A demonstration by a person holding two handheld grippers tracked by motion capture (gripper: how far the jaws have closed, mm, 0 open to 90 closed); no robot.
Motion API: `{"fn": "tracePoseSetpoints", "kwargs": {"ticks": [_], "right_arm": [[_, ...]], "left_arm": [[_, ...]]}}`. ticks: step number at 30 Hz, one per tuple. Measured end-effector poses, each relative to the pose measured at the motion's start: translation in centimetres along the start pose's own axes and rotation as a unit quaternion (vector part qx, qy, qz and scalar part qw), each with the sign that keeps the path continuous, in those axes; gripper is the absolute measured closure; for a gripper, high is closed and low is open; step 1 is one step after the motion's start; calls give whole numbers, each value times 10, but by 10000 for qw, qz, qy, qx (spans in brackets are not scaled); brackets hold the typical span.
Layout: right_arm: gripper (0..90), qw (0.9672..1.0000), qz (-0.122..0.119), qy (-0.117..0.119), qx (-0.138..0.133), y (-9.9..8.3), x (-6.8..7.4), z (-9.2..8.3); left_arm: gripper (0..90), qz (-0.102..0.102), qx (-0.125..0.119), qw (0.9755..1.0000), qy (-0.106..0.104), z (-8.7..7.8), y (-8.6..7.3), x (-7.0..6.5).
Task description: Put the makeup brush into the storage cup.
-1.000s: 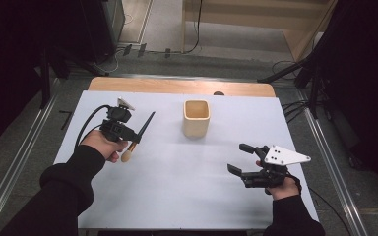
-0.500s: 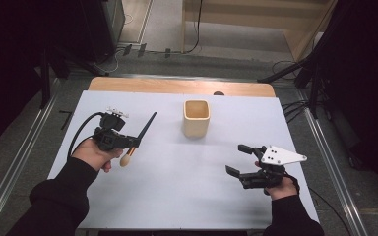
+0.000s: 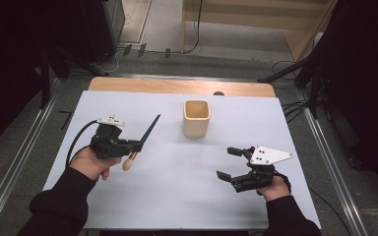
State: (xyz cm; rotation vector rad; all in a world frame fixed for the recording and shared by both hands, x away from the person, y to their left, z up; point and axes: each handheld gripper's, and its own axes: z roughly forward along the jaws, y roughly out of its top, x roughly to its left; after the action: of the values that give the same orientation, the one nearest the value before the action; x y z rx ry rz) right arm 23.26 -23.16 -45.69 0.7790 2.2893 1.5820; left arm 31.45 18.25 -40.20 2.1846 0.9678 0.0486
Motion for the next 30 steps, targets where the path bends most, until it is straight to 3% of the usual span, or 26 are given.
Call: {"fn": "tracePoseSetpoints", "kwargs": {"ticks": [5,11,13,16,22,23,25,27,30], "right_arm": [[152,9999,1,158,2,3,2,3],[148,9994,-44,327,89,6,3,9],[147,9991,-48,400,96,6,3,10],[147,9984,-47,553,105,8,3,14],[145,9973,-222,682,133,12,7,17],[144,9973,-220,687,101,12,8,17],[143,9977,-154,666,-4,14,10,18],[143,9983,-95,568,-110,17,13,19],[142,9985,-56,515,-160,20,18,21]], "left_arm": [[794,133,-88,9996,-250,2,-4,-9],[794,468,-196,9974,-505,2,-9,-20],[794,650,-293,9951,-680,1,-11,-23],[794,934,-239,9920,-809,-2,-15,-28],[794,1190,-196,9879,-974,-4,-17,-33],[793,1245,-204,9871,-983,-4,-17,-35],[794,1428,-170,9828,-1160,-3,-19,-36],[794,1527,-91,9806,-1223,-1,-20,-37],[794,1626,-42,9793,-1206,3,-20,-40]]}}
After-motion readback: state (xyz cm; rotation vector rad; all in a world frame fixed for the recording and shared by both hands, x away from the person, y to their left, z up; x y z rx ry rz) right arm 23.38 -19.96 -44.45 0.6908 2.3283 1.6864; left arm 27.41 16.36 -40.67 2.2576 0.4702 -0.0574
